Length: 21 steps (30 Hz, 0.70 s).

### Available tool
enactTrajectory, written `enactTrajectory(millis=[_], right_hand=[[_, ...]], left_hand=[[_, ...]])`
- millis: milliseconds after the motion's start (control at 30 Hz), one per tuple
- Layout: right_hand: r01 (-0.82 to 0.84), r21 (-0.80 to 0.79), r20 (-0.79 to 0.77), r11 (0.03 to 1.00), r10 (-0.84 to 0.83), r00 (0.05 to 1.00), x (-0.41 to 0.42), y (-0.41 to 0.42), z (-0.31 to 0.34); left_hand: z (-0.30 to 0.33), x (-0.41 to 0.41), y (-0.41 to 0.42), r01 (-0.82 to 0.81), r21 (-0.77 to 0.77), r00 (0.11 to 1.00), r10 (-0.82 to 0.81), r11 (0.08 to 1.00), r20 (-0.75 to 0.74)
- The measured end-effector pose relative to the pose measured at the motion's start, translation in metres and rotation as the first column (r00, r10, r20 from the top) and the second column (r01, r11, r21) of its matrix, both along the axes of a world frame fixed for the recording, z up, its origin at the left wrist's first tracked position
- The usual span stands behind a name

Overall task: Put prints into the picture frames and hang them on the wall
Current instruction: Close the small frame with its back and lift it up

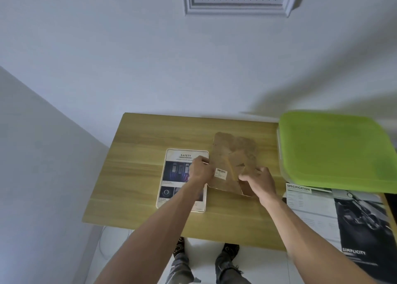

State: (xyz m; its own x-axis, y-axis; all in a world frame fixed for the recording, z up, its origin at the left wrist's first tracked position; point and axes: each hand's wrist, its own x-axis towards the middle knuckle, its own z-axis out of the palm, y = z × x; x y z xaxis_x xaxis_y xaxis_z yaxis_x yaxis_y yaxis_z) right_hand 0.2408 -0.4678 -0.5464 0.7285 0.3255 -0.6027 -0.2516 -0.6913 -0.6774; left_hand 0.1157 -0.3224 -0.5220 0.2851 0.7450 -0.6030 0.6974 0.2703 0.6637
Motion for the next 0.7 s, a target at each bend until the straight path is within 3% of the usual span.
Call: enactTrajectory(millis=[267,500,700], right_hand=[[-0.130,0.121,-0.062,0.984,0.139,0.988,-0.043,0.028,0.006],[-0.192,0.083,0.002,0.978,0.192,0.981,-0.109,0.047,-0.003],[-0.173,0.024,0.100,0.985,0.170,0.980,-0.131,0.044,-0.010]], left_hand=[[-0.001,-0.062,0.046,0.054,0.066,0.998,-0.053,0.996,-0.021],[-0.008,-0.135,0.070,0.164,0.066,0.986,-0.161,0.984,-0.052],[-0.026,-0.152,0.067,0.219,0.123,0.975,-0.213,0.968,-0.059]])
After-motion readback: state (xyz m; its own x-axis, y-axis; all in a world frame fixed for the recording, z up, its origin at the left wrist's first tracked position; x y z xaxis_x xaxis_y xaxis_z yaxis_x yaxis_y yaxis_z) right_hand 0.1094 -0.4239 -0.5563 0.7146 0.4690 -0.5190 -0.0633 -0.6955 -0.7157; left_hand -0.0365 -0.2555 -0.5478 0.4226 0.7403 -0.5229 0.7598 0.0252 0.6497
